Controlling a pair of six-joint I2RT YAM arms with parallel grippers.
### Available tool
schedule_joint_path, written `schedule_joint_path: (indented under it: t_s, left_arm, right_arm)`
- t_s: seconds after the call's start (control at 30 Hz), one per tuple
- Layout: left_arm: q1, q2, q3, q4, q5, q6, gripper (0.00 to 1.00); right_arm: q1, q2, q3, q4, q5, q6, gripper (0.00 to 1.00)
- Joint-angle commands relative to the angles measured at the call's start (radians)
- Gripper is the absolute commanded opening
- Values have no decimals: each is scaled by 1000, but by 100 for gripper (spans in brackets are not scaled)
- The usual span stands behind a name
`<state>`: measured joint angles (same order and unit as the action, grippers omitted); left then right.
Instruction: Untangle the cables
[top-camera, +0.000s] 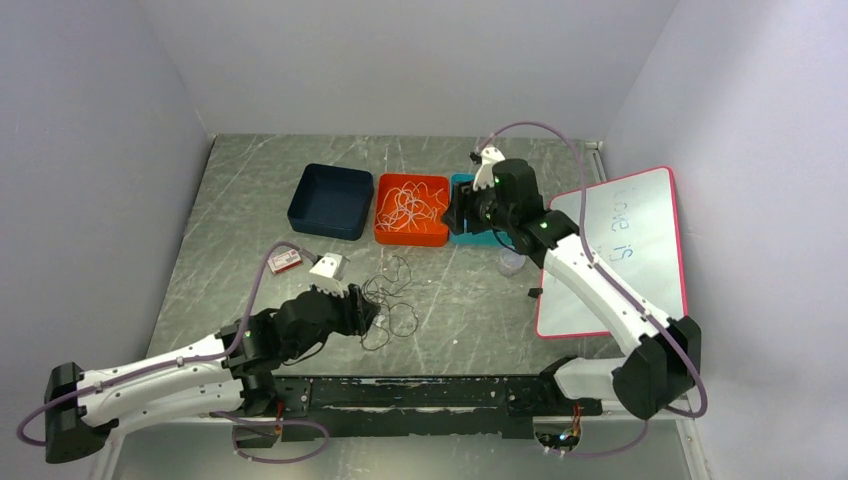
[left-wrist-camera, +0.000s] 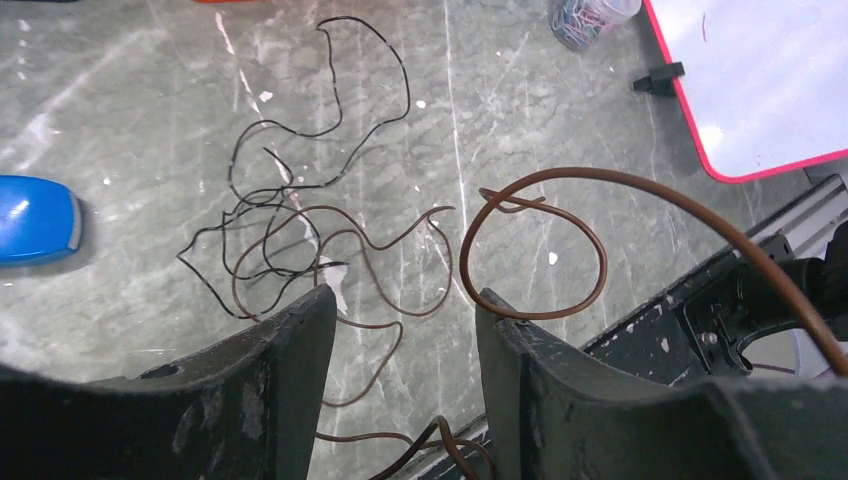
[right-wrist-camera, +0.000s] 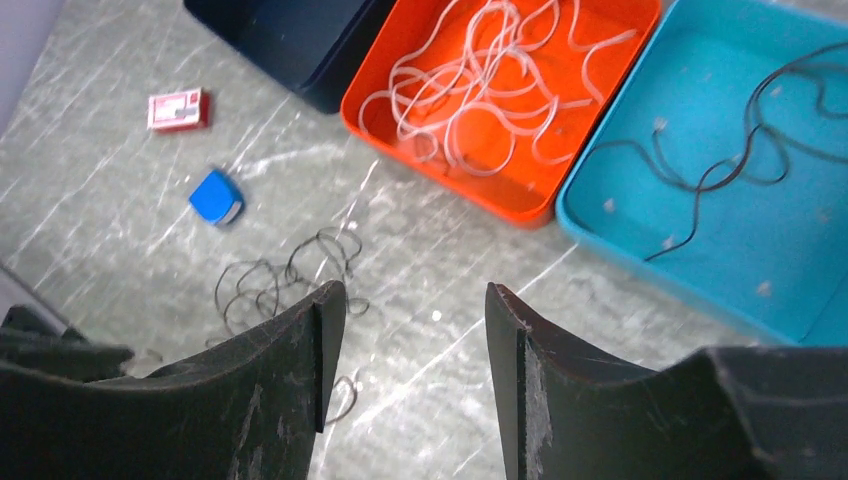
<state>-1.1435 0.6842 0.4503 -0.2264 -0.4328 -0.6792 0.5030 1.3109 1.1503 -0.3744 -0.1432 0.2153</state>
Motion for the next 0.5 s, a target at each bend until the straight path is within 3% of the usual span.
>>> schedule_joint_path:
  t_s: [0.0,0.33,0.47]
  left_arm:
    - [-7,-40,34,-86,-68,27,58]
    - [-7,-60,61,-92,2,79,59]
    - [-7,-62,71,-110,-6,80,54]
  right_arm:
    - [-5,-78,-95,1,-101,66,57]
    - [16,-117,-315,108,-240,143,56]
    - [84,-61,-322,163,-264,136,56]
